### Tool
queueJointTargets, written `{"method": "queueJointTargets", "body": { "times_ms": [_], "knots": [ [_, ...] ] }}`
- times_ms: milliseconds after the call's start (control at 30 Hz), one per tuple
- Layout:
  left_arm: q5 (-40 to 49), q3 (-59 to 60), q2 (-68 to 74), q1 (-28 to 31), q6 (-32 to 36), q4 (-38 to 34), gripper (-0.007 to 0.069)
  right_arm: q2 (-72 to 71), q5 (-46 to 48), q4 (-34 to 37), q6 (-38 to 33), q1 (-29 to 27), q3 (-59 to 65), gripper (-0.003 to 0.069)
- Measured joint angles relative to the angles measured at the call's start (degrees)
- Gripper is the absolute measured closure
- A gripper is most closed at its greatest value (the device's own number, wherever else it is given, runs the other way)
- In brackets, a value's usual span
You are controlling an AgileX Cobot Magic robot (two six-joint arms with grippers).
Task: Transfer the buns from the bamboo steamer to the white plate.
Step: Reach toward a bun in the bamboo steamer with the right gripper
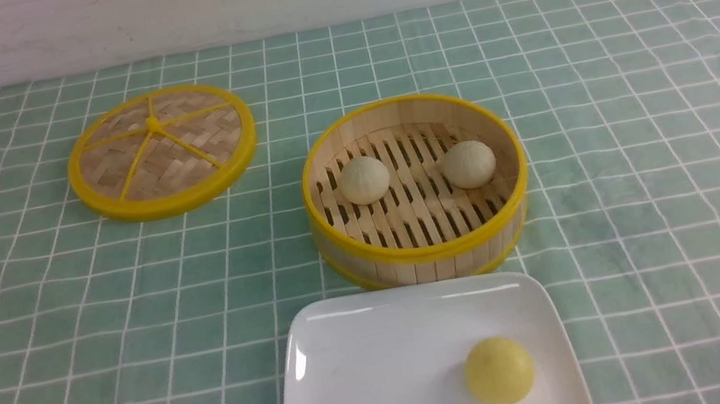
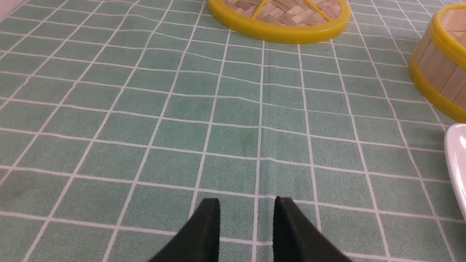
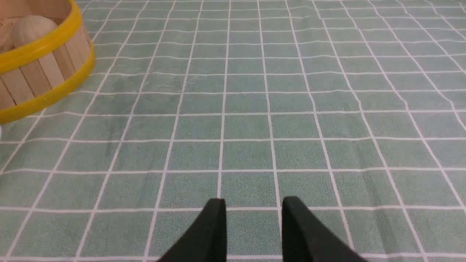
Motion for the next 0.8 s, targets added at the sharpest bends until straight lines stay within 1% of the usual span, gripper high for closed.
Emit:
{"method": "queueJointTargets", "body": {
  "times_ms": [533,767,800],
  "knots": [
    [0.0,0.0,0.0,0.0,0.0,0.2,0.0384,0.0,0.0,0.0,0.0,0.0,0.0,0.0419],
    [0.1,0.0,0.0,0.0,0.0,3.3,0.0384,0.0,0.0,0.0,0.0,0.0,0.0,0.0419],
    [0.3,0.0,0.0,0.0,0.0,4.8,0.0384,0.0,0.0,0.0,0.0,0.0,0.0,0.0419]
  ]
}}
